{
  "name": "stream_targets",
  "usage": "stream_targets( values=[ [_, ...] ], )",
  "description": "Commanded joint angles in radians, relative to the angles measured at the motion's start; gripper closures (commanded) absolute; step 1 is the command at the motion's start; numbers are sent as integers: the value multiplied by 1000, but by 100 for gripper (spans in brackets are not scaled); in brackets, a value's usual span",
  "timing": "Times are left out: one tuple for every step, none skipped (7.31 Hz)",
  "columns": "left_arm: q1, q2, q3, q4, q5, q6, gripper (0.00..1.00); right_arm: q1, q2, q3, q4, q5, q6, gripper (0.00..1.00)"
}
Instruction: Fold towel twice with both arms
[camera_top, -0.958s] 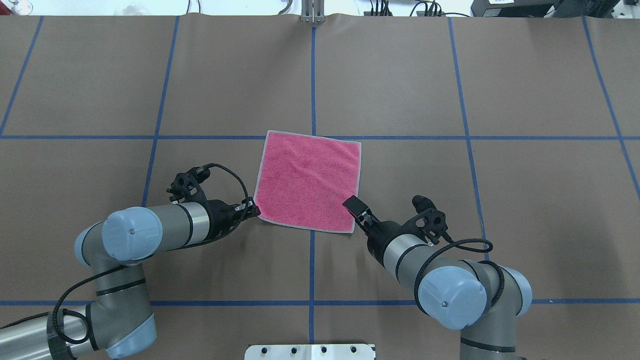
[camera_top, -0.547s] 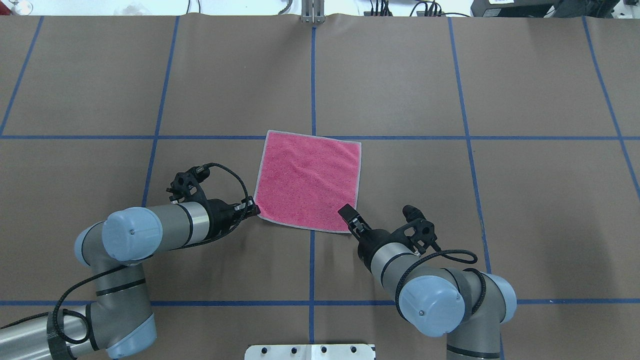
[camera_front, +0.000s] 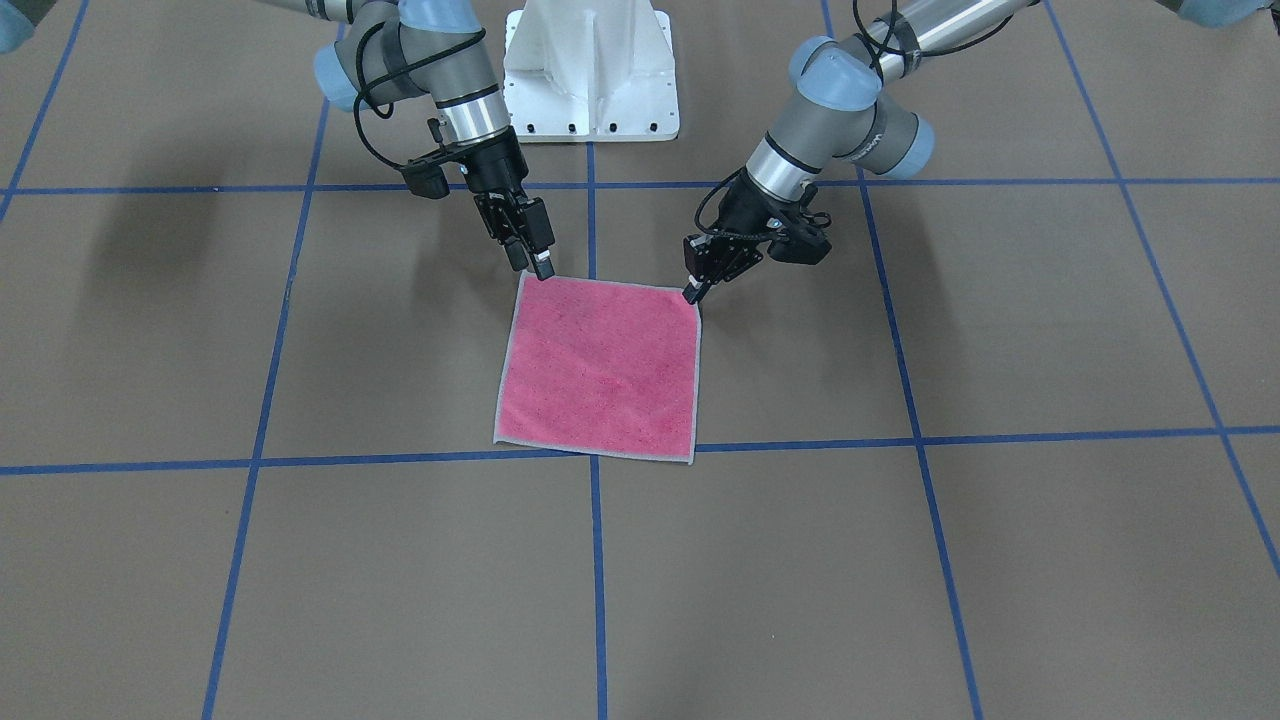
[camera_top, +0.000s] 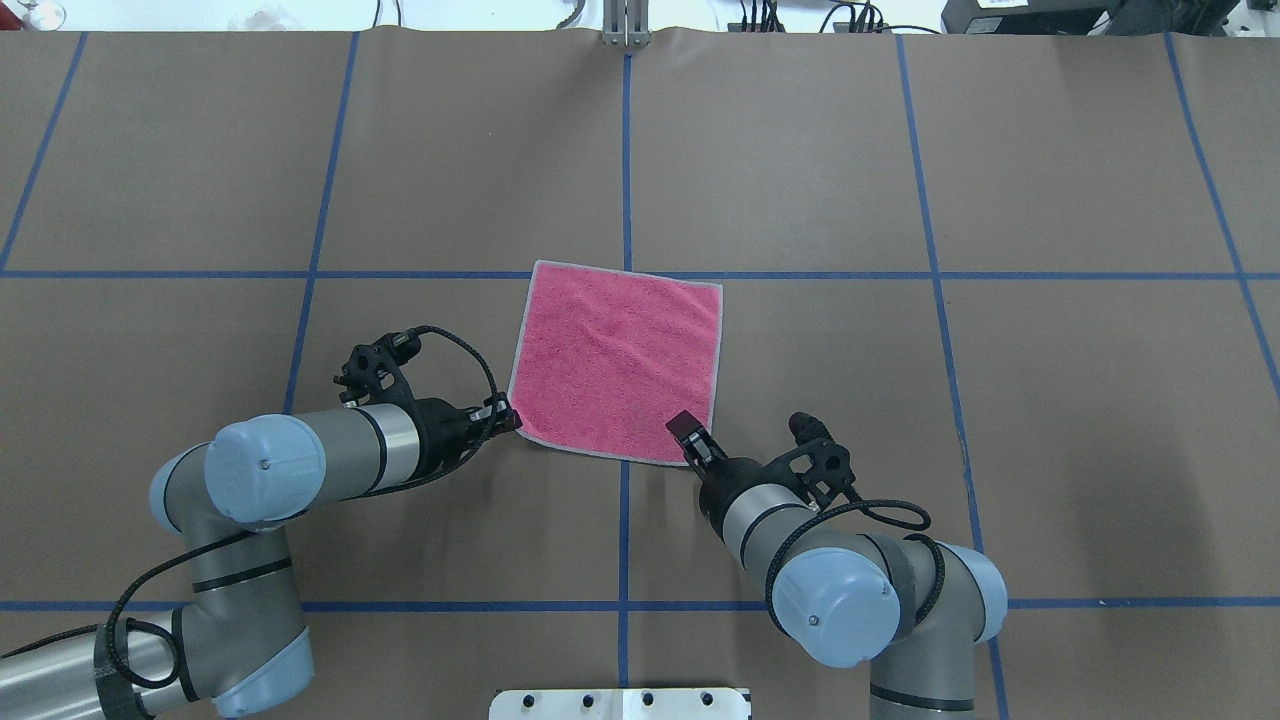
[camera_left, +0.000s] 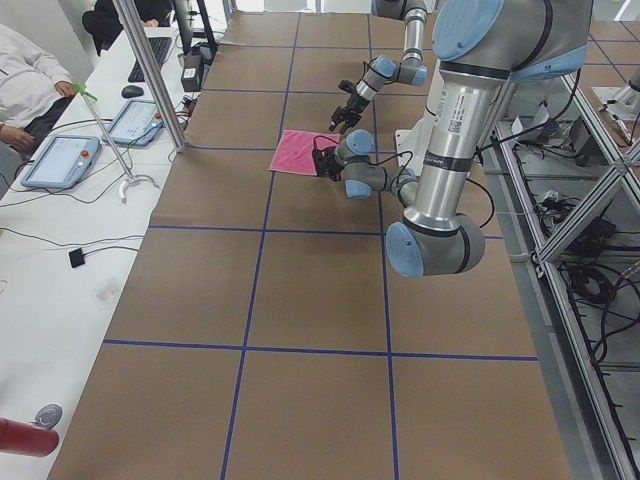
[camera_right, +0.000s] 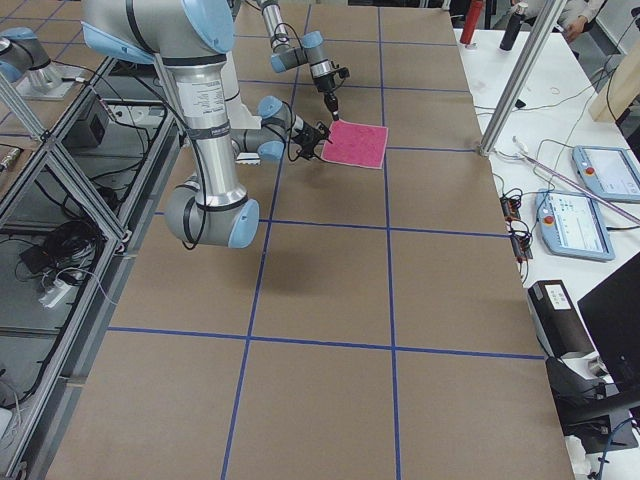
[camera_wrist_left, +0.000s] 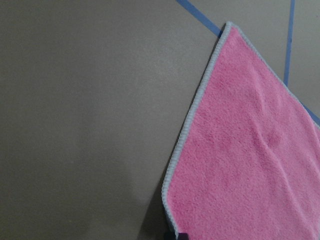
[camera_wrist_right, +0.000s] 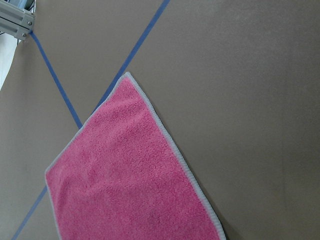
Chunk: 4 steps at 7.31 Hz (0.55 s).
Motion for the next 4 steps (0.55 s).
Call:
stream_targets(
  values=[
    [0, 0, 0, 0, 0, 0, 100, 0, 2, -1, -6, 3, -2, 29],
    [-1, 0, 0, 0, 0, 0, 100, 0, 3, -1, -15, 3, -1, 29],
    [0, 0, 0, 0, 0, 0, 100, 3, 2, 1, -41, 6, -5, 30],
    [0, 0, 1, 0, 0, 0, 100, 3, 5, 4, -66, 8, -11, 30]
  ],
)
